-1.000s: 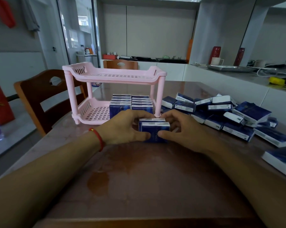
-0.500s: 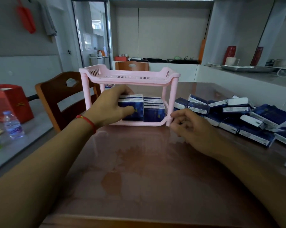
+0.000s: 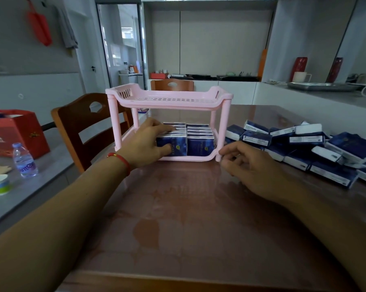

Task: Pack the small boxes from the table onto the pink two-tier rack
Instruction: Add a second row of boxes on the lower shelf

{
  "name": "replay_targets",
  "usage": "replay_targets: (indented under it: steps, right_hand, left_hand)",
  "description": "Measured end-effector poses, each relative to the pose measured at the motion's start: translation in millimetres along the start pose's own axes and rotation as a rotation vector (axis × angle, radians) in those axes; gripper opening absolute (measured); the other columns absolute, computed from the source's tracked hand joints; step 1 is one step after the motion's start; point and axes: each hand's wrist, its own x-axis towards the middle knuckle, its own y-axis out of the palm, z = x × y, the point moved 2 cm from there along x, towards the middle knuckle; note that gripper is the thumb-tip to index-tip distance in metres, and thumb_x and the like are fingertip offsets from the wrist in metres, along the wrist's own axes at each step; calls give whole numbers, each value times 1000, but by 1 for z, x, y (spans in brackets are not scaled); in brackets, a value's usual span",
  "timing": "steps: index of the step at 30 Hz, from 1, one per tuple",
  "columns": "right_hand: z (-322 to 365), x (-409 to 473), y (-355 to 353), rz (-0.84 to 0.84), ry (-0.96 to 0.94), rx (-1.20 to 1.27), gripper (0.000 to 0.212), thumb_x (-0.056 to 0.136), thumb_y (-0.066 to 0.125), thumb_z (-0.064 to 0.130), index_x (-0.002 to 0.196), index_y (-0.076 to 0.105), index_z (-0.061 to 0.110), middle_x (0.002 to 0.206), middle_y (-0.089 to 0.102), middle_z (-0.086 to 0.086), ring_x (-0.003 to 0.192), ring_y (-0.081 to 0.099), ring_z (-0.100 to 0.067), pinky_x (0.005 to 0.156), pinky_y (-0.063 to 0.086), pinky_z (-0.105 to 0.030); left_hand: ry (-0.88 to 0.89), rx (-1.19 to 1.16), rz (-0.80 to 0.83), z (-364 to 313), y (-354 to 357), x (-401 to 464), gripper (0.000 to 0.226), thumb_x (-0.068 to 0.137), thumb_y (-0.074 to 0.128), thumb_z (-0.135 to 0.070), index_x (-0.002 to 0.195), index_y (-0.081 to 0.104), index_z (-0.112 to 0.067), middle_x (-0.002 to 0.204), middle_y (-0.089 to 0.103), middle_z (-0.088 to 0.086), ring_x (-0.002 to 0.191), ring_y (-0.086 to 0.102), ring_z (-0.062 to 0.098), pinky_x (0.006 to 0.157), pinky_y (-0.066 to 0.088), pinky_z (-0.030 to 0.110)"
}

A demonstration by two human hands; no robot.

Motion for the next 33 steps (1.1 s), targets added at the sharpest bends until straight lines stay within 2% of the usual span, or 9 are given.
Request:
replay_targets:
  steps: [10,14,18,26,28,30,31,33]
  right_hand:
    - [3,0,1,21,-9,-30,16,95,63,30,110,64,32,105,65,8,84,62,-5,75,56,-24]
    - [3,-1,1,26,-4,-51,16,94,63,30,111,65,31,104,65,8,84,63,-7,77,59,-31]
    - [3,-1,1,37,-10,-46,15,94,63,30,109,65,31,99,66,9,81,63,-6,74,58,-31]
    - [4,-1,1,52,4,-60,14,95,62,30,108,65,32,101,66,9,80,65,-2,72,57,-27]
    - [4,-1,1,56,6,-70,14,95,62,31,109,65,33,102,65,10,81,64,-3,73,56,-27]
    - [5,-1,1,58,3,-69,14,95,62,30,109,65,32,101,65,10,81,64,-4,73,56,-27]
    - [5,-1,1,58,0,-73,14,95,62,30,109,65,32,102,64,10,82,63,-3,73,56,-27]
    - [6,-1,0,55,1,-83,14,95,61,31,108,65,31,102,64,10,82,63,-3,73,57,-27]
  left_hand:
    - [42,59,9,0,5,2,55,93,64,-25,146,49,-17,126,47,7,106,44,13,98,40,24]
    - [30,114,12,1,5,1,58,93,65,-28,147,48,-17,128,48,9,116,46,22,104,42,34]
    - [16,152,50,-3,7,-1,60,92,66,-29,148,47,-17,132,46,9,120,45,23,105,39,31]
    - [-36,39,121,-8,5,-1,55,95,64,-33,146,50,-19,154,39,8,136,43,27,113,30,28]
    - [-12,56,131,-7,7,-2,60,96,61,-38,151,41,-25,162,26,8,144,35,29,118,26,33]
    - [34,81,142,-5,12,-4,72,95,60,-44,157,24,-36,166,15,7,150,24,30,123,23,43]
    - [63,87,144,-4,14,-4,74,95,59,-45,157,20,-38,167,15,5,151,21,29,124,21,46]
    - [76,84,154,-6,19,-4,66,98,55,-43,156,26,-35,165,21,4,151,21,26,124,19,47]
